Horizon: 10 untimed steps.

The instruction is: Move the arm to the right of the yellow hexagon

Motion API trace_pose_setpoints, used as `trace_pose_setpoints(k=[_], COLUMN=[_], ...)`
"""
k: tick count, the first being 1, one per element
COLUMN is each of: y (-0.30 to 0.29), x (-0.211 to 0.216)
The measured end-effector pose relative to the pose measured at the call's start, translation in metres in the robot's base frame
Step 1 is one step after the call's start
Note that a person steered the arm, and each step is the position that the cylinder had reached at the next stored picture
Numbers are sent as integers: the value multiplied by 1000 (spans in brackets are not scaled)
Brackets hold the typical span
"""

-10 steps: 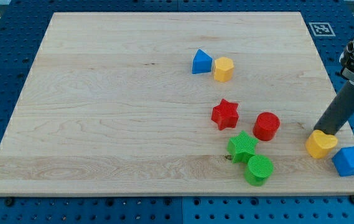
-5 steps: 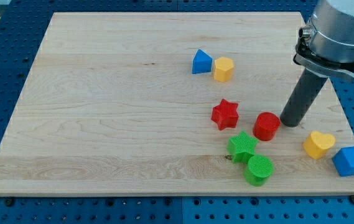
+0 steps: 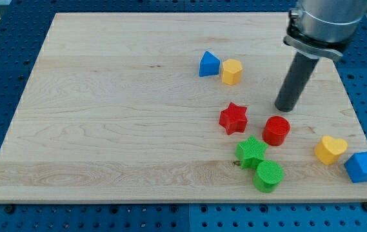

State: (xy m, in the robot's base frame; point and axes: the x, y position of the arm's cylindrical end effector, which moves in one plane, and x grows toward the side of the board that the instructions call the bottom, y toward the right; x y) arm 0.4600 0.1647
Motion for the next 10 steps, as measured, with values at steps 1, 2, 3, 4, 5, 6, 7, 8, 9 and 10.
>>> trace_pose_setpoints(k=[1, 2, 3, 4, 5, 6, 7, 8, 9, 10], y=[-21, -40, -49, -49, -46, -17, -11, -14, -26, -42], x=[-13, -21, -29, -50, -69, -70, -79, -86, -87, -87])
